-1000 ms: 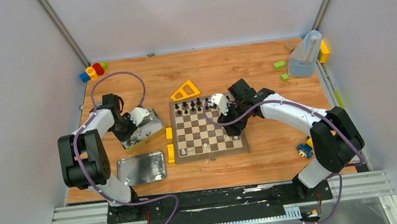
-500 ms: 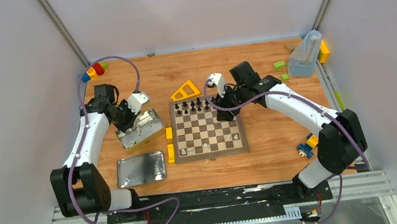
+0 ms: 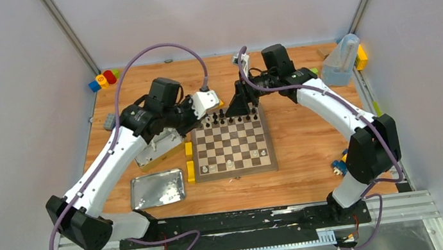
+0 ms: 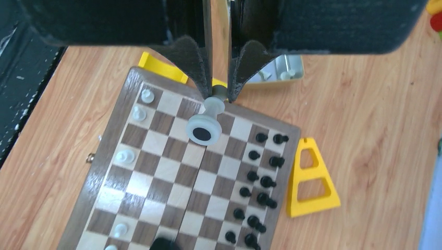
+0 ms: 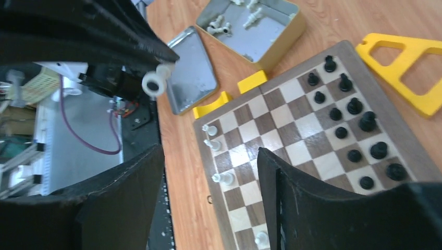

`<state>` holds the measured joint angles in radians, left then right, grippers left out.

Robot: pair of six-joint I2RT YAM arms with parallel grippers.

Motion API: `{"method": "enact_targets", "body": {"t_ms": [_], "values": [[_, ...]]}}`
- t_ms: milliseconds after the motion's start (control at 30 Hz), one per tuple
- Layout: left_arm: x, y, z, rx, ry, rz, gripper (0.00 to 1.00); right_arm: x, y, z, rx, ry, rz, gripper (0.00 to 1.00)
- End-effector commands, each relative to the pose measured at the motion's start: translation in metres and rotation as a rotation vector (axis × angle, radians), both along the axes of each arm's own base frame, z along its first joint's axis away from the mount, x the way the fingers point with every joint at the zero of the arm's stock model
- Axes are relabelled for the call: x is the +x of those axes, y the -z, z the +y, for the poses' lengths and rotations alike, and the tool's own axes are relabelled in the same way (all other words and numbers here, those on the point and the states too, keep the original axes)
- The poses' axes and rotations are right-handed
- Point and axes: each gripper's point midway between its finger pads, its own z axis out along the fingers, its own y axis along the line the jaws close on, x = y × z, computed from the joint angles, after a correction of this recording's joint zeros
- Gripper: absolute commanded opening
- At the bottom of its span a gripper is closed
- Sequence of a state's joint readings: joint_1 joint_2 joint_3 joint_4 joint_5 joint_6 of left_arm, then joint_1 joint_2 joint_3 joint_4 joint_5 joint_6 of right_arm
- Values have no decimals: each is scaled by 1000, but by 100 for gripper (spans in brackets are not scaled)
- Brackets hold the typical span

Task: Set up the chess pieces on the board
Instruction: Place the chess piece on the chessboard.

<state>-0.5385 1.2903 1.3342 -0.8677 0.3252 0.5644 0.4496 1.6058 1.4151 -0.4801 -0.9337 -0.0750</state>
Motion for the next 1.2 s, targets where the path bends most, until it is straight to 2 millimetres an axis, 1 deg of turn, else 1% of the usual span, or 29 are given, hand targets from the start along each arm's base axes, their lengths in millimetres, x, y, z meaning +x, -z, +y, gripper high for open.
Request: {"method": "enact_targets", "body": {"t_ms": [0,67,100,300,400,600,800,1000,1167], "values": [[3,-20,-33,-53,-33,-15,7,-10,-26,16,127,-92,106,68],[4,-25,-43,-56,-37,-28,7,-13,-27,18,143,-117,128,68],[5,-23,-46,-54,-40,-25,7,-15,-28,18,150,-130,140,68],[6,-21,-55,-23,-58,-54,7,-25,-29,17,173,-163,176,67],[6,-19,-56,-5,-70,-66,7,-22,-26,18,168,-151,191,64],[6,-19,-61,2,-80,-70,7,-14,-10,21,144,-115,228,61],[5,-20,-64,6,-85,-75,7,-11,-6,26,140,-119,247,57],[5,-19,-65,11,-86,-76,7,-15,0,31,132,-133,262,53],[5,-18,-65,18,-87,-77,7,-16,-1,36,133,-147,264,47]]}}
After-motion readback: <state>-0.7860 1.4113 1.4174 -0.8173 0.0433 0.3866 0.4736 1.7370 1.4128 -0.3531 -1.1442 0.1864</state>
